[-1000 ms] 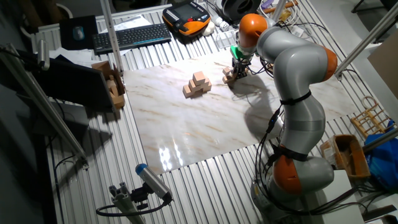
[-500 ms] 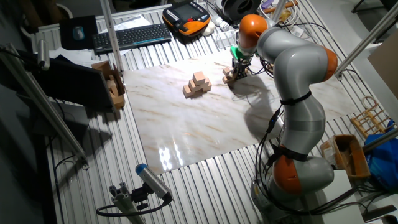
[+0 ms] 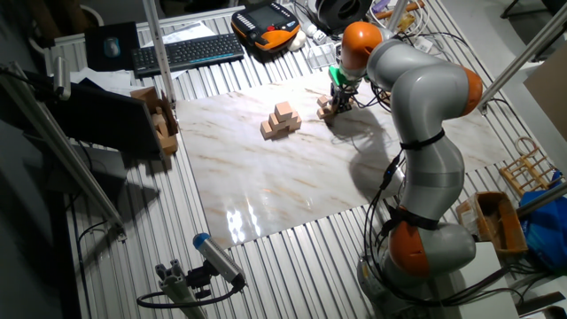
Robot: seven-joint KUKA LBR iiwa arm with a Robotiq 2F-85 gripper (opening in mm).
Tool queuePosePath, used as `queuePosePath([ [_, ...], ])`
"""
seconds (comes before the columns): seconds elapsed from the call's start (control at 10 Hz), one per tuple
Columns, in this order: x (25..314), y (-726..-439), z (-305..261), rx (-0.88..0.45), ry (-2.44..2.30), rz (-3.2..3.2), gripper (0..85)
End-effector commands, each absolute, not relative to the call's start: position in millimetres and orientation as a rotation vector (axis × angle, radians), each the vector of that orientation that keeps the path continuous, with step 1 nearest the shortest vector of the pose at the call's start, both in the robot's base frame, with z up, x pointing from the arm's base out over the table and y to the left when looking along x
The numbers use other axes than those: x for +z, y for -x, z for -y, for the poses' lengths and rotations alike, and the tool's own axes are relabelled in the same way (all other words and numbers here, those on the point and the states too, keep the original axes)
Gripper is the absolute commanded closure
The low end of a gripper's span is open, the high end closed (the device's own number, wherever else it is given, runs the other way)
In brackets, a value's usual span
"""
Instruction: Stack the blocks into a pyramid shape
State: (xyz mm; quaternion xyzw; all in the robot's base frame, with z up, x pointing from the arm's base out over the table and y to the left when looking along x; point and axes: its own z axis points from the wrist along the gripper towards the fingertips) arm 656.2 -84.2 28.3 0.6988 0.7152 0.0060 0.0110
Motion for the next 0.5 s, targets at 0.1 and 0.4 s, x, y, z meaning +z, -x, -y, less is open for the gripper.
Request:
queuePosePath([
  [0.1, 28.3, -656.3, 83.7, 0.024, -2.178, -2.230, 34.0],
  [0.4, 28.4, -657.0, 82.9, 0.027, -2.180, -2.225, 17.0],
])
